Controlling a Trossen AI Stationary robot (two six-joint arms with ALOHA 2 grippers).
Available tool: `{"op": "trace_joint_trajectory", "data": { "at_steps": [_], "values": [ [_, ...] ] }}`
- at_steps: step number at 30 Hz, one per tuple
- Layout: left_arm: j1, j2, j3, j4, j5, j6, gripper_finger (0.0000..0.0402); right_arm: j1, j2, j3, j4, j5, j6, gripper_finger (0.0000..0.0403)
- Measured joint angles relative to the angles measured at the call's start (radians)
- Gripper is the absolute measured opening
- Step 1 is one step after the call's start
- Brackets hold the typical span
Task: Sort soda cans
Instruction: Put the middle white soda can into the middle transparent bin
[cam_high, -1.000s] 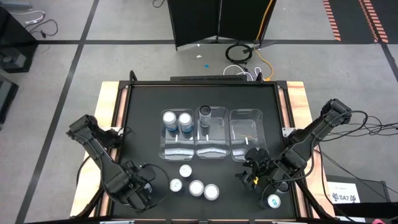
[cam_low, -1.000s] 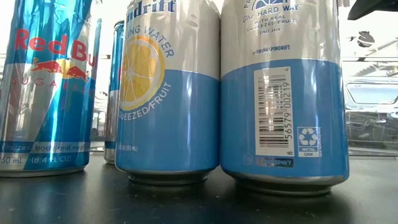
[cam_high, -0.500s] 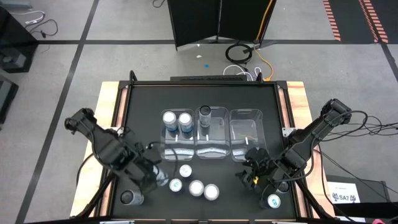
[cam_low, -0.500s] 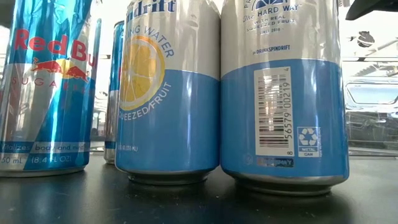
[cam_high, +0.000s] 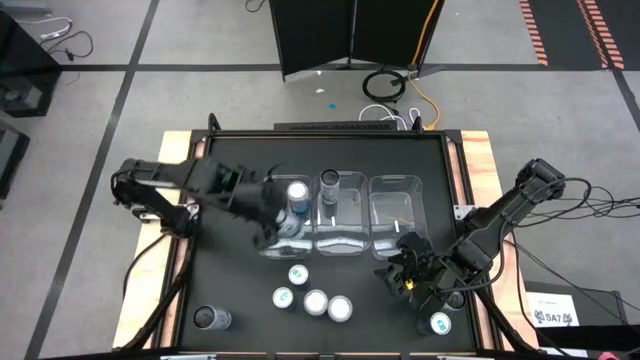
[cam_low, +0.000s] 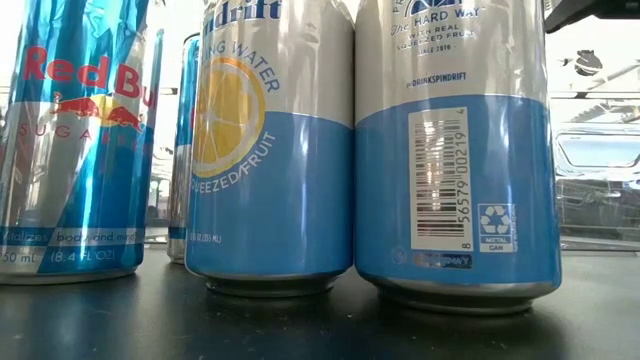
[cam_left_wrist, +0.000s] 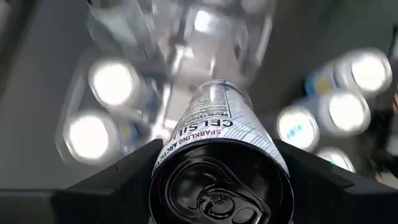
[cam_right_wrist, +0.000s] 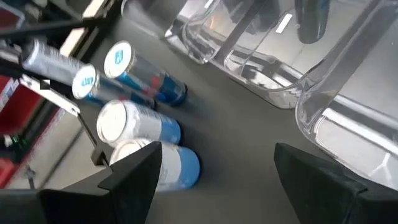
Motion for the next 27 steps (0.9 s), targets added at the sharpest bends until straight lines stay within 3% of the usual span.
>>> {"op": "trace_joint_trajectory", "data": {
  "at_steps": [6,12,27],
  "values": [
    [0.149,0.052,0.001,0.122,0.049,0.240,0.0283,0.000,0.000,0.000,0.000,0.006,0.121,0.0304],
    [0.214,0.146,0.001,0.219,0.126,0.397,0.0283,0.000,0.014,0.000,0.002,0.013,0.218,0.0304],
    [0.259,0.400,0.156,0.224,0.125,0.558,0.0283,0.000,0.120,0.000,0.062,0.023,0.334,0.0304]
  ]
}}
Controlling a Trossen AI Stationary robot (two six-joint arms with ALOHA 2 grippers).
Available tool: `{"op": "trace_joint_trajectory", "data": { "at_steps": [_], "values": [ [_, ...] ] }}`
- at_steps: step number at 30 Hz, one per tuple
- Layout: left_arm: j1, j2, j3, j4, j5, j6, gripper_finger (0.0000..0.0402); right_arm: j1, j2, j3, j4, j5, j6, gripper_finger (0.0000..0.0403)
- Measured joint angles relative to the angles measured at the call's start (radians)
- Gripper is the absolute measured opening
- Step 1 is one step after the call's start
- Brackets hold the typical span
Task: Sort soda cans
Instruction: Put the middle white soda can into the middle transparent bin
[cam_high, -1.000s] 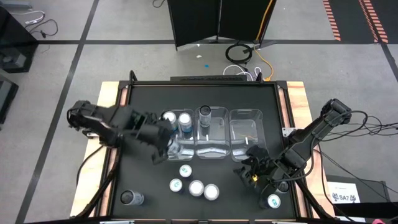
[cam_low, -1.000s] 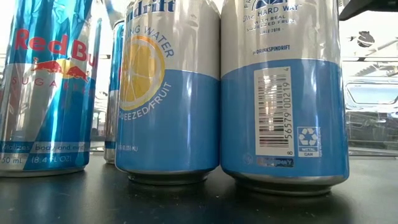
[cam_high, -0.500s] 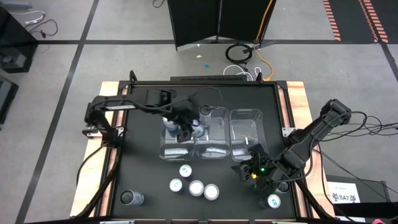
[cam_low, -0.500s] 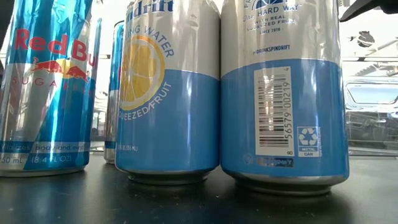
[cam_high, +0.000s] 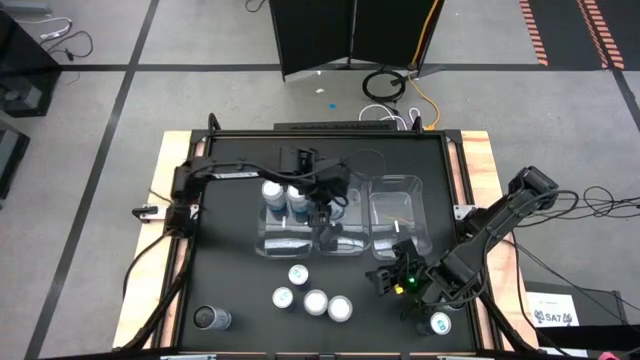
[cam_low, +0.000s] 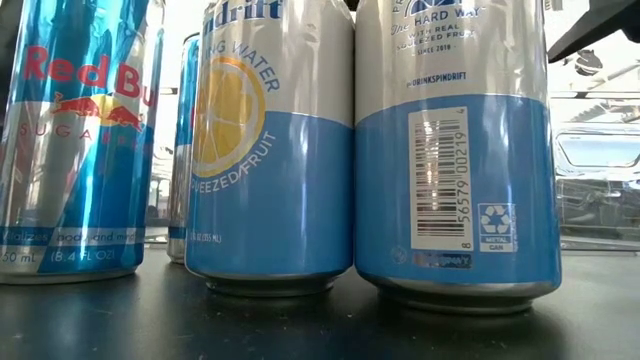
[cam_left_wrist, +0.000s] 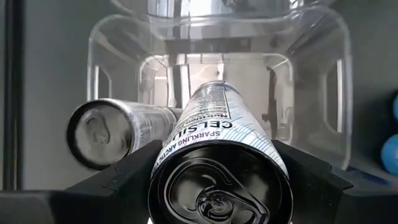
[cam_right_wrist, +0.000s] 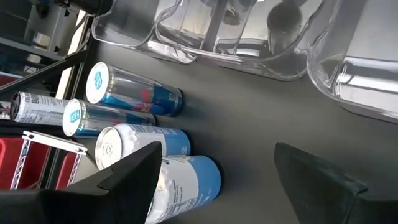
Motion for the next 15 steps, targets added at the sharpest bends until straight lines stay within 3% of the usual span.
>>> {"op": "trace_joint_trajectory", "data": {
  "at_steps": [15],
  "values": [
    [0.017,0.145,0.018,-0.051,-0.049,0.002,0.0283,0.000,0.002,0.000,0.000,-0.003,-0.020,0.0304]
  ]
}}
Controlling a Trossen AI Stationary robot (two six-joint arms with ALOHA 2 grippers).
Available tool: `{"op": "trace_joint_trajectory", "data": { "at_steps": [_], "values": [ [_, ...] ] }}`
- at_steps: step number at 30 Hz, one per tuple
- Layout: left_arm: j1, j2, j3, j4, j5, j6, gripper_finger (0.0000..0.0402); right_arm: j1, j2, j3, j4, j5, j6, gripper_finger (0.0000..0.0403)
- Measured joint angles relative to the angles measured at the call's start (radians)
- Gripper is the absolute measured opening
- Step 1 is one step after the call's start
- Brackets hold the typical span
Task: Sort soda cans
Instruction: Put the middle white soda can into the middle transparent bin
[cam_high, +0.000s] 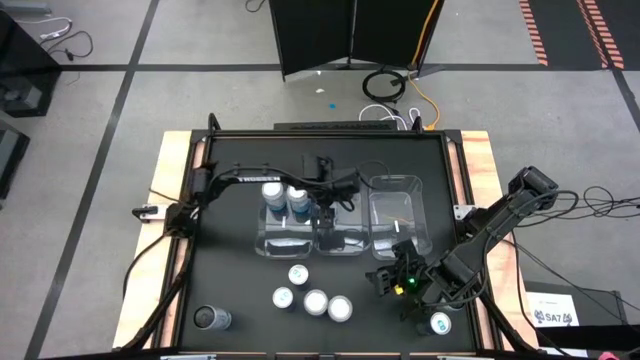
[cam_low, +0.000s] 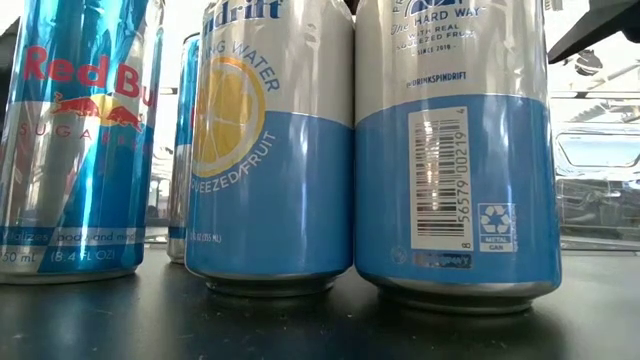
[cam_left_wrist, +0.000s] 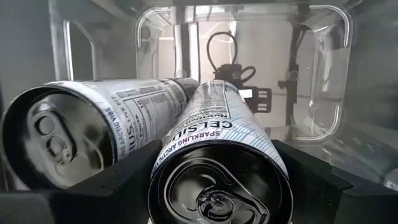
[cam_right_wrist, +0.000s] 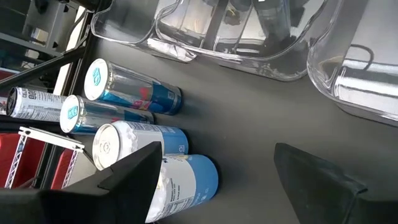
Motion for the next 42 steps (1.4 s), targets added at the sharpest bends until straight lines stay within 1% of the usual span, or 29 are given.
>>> {"op": "trace_joint_trajectory", "data": {
  "at_steps": [22,34,42],
  "values": [
    [0.000,0.009,0.000,-0.020,0.001,-0.009,0.0283,0.002,0.000,0.000,0.002,0.000,-0.013,0.0304],
    [0.000,0.009,0.000,-0.023,0.001,-0.010,0.0285,0.002,0.000,0.000,0.045,0.000,-0.032,0.0304],
    [0.000,0.009,0.000,-0.026,0.001,-0.035,0.0328,0.002,0.000,0.000,0.049,0.000,-0.030,0.0304]
  ]
}}
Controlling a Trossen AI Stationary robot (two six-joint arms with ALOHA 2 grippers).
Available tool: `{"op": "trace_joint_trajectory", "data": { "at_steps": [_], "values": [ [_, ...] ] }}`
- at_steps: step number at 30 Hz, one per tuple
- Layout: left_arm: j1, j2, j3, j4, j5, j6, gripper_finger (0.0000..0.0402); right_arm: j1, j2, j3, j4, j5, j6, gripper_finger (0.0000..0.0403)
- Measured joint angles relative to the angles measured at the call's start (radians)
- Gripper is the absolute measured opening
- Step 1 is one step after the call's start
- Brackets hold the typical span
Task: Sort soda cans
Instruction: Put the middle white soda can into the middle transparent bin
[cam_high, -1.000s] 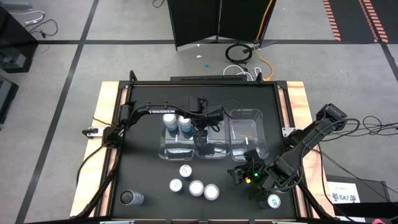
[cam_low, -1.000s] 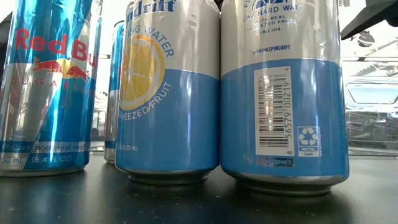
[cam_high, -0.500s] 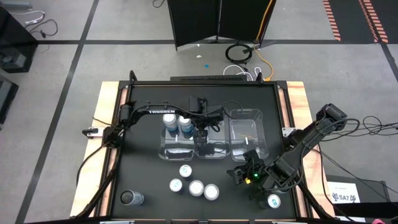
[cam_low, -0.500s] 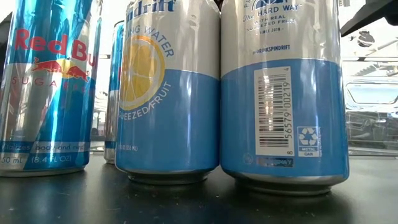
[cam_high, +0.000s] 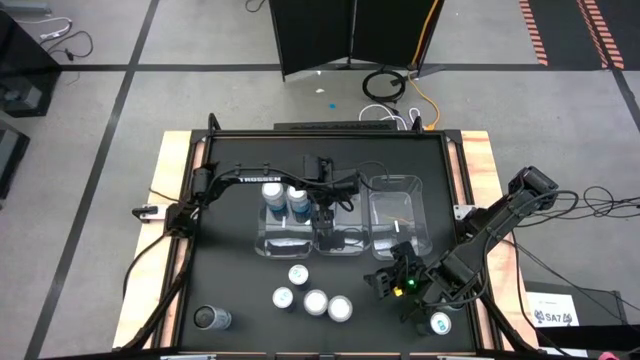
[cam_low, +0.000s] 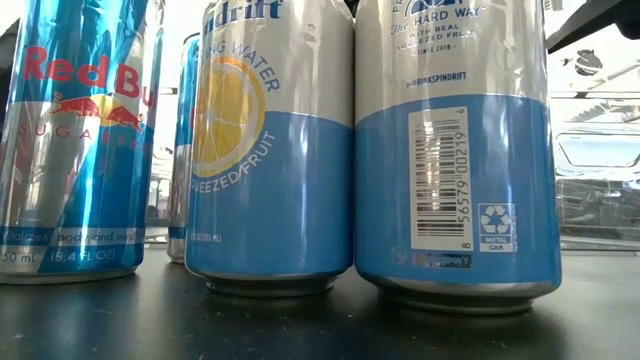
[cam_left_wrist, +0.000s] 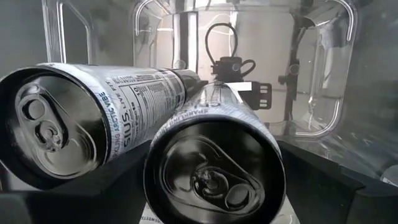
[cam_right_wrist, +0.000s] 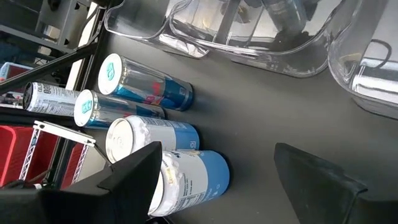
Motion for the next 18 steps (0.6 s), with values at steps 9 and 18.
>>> {"op": "trace_joint_trajectory", "data": {
  "at_steps": [9,18],
  "values": [
    [0.000,0.000,0.000,0.000,-0.001,0.000,0.0333,0.000,0.000,0.000,0.026,0.000,-0.017,0.0304],
    [0.000,-0.014,0.000,-0.032,-0.002,0.000,0.0334,0.000,0.000,0.000,0.026,0.000,-0.029,0.0304]
  ]
}}
